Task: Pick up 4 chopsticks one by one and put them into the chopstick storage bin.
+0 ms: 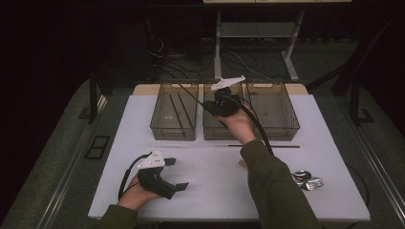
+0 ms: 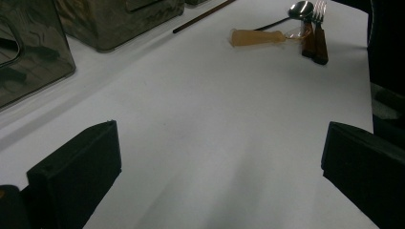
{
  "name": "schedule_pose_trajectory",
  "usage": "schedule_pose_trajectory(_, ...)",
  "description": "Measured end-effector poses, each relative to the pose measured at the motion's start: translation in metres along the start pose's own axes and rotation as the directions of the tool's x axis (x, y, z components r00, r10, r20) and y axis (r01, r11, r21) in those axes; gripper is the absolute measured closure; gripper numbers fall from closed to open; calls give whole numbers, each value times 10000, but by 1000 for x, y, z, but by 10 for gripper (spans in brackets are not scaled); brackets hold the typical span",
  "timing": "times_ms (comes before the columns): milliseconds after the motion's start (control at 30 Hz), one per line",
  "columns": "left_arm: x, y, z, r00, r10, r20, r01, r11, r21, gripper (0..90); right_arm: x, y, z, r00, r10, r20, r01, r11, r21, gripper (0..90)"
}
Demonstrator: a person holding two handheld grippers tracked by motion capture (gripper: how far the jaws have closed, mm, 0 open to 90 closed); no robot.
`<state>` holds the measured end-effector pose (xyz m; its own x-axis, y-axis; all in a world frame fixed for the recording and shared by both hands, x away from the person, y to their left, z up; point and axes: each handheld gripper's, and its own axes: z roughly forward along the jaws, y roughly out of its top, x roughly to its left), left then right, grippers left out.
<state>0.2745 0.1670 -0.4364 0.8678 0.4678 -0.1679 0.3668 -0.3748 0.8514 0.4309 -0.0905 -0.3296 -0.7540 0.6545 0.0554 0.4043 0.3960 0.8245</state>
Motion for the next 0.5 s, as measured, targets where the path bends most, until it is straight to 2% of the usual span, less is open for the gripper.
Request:
schedule_pose_trajectory(233, 0, 0, -1, 10000, 5, 11, -5, 10000, 1, 0, 13, 22, 30, 10000, 58, 3, -58, 9998, -214, 855)
schedule_pose_trajectory(500, 0, 0, -1, 10000, -30, 89, 30, 10000, 35, 0, 28, 38, 62, 9999, 158, -58, -160, 9991, -395, 855)
